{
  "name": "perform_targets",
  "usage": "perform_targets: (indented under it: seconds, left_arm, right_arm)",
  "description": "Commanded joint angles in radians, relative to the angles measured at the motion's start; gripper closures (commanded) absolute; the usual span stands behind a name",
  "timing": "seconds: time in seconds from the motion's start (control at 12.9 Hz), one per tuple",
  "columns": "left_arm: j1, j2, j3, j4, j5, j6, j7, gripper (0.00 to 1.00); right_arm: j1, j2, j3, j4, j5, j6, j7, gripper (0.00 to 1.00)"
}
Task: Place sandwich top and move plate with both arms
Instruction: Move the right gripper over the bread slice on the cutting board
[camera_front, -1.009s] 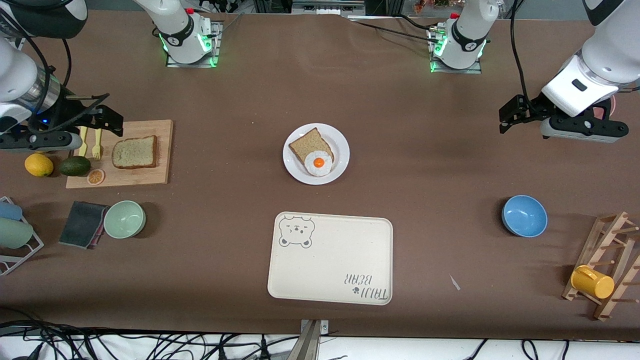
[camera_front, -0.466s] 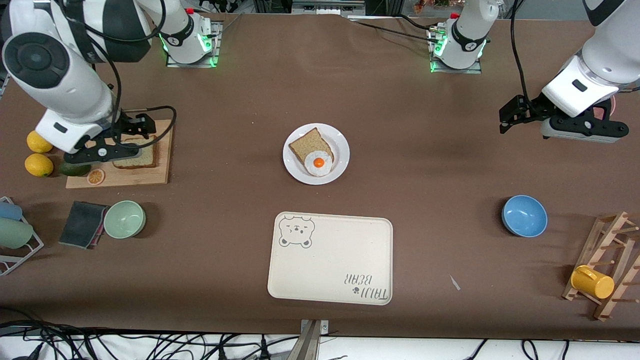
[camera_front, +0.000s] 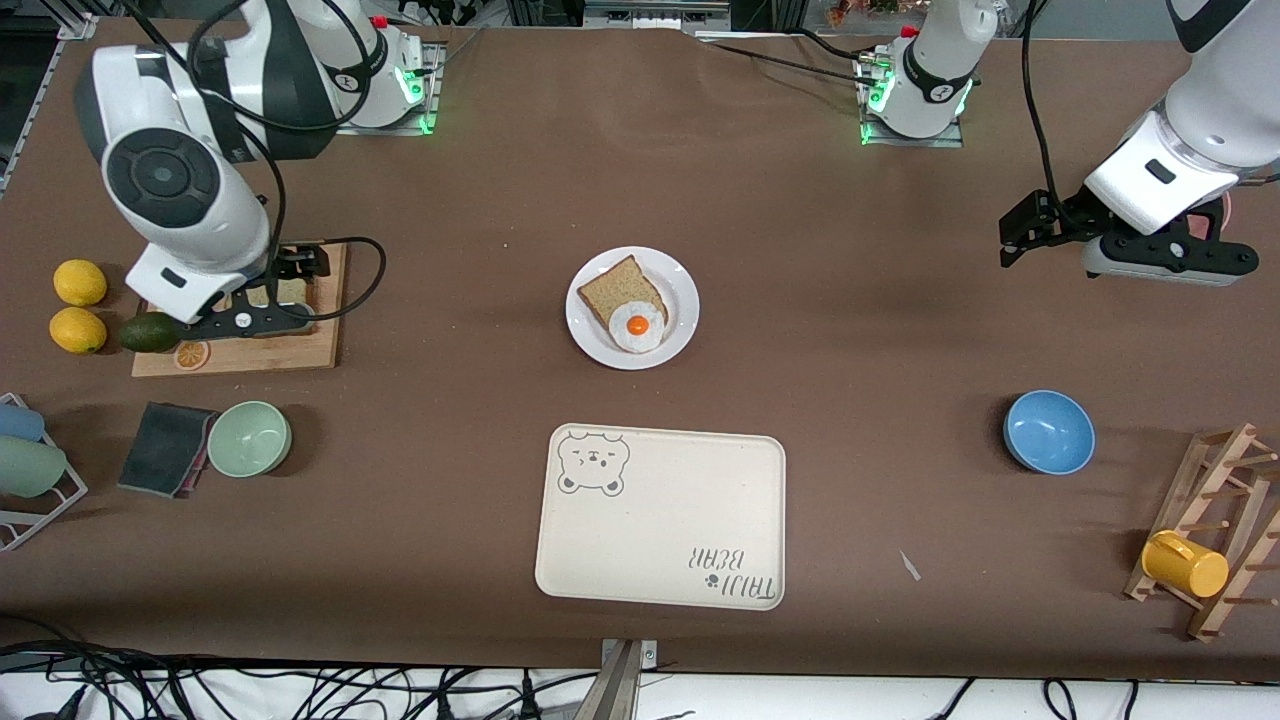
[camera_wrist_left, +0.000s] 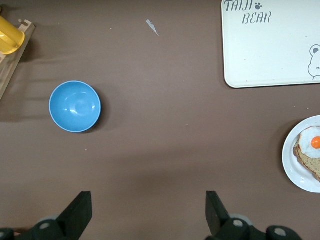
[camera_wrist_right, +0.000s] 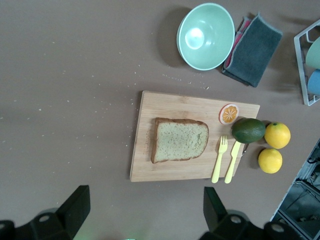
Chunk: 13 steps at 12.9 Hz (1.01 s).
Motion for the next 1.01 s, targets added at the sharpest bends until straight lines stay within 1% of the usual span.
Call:
perform_targets:
  seconds: [0.0, 0.08, 0.23, 0.47, 0.62, 0.78, 0.93]
  left_arm:
    - [0.001, 0.013, -0.002, 0.027, 0.035, -0.023, -0.002, 0.00]
    - [0.001, 0.013, -0.002, 0.029, 0.035, -0.023, -0.002, 0.00]
    - [0.000, 0.013, -0.002, 0.029, 0.036, -0.023, -0.002, 0.00]
    - [0.000, 0.013, -0.004, 0.029, 0.035, -0.032, -0.002, 0.00]
    - [0.001, 0.013, -0.002, 0.029, 0.035, -0.035, 0.003, 0.00]
    - [0.000, 0.013, -0.002, 0.029, 0.035, -0.035, 0.003, 0.00]
    - [0.001, 0.013, -0.002, 0.029, 0.035, -0.037, 0.003, 0.00]
  right_arm:
    - [0.006, -0.033, -0.009, -0.116, -0.033, 0.087, 0.062, 0.00]
    - [0.004, -0.033, -0.012, -0.147, -0.036, 0.121, 0.078, 0.00]
    - [0.004, -0.049, -0.038, -0.225, -0.040, 0.207, 0.081, 0.00]
    - [0.004, -0.064, -0.082, -0.354, -0.073, 0.348, 0.115, 0.00]
    - [0.003, -0.055, -0.090, -0.374, -0.073, 0.368, 0.116, 0.00]
    - [0.003, -0.040, -0.091, -0.397, -0.075, 0.389, 0.160, 0.00]
    - [-0.002, -0.024, -0.091, -0.449, -0.081, 0.449, 0.223, 0.00]
